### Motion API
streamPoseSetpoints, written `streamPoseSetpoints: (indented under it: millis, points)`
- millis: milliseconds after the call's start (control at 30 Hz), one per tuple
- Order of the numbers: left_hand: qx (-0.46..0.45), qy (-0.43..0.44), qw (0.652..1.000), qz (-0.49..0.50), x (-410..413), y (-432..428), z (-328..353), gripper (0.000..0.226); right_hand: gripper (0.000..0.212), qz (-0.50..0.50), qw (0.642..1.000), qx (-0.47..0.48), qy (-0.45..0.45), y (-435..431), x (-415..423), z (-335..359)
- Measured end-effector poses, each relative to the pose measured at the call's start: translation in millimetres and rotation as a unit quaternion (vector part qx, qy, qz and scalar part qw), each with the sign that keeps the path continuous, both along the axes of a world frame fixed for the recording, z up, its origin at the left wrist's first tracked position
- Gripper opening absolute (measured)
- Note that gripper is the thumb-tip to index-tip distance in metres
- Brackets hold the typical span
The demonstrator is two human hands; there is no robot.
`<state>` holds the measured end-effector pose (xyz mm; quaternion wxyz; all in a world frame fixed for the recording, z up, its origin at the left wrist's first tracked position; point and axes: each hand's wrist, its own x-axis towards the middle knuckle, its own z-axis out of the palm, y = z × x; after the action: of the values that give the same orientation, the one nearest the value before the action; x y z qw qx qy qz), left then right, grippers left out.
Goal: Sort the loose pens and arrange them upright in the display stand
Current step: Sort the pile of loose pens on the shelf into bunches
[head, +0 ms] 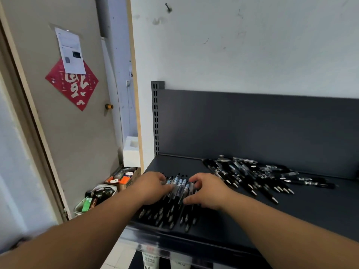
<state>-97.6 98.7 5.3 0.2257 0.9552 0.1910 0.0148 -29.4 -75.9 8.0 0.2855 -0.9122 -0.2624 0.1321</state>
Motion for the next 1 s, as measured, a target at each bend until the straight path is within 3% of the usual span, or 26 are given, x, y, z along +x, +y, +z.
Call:
streamPoseSetpoints:
  millis: [200,400,567,767,1000]
  points:
    - [0.009,-0.046,0.999,0.021,-9.8,12.6,-6.6,0.029,0.064,-0.001,0.999,0.025,-0.020,2.0,-3.4,-0.8]
    - [0.047,-0.018,0.999,0.020,-16.6,13.6,-6.1,0.015,0.066,0.012,0.998,-0.006,-0.056,2.8,-12.4,1.1]
    - [-0.010,-0.018,0.999,-0.030,-17.6,-3.9,-10.9,0.065,0.081,0.044,0.996,-0.036,-0.076,3.7,-22.3,-1.1]
    - [-0.012,0.022,0.996,-0.082,-16.7,-7.9,-18.2,0.059,0.104,0.113,0.988,-0.089,-0.060,-3.0,-23.0,-5.2]
    - [-0.006,0.017,0.998,-0.053,-14.4,-20.1,-19.9,0.054,0.108,0.106,0.989,-0.081,-0.070,2.8,-21.2,-9.2]
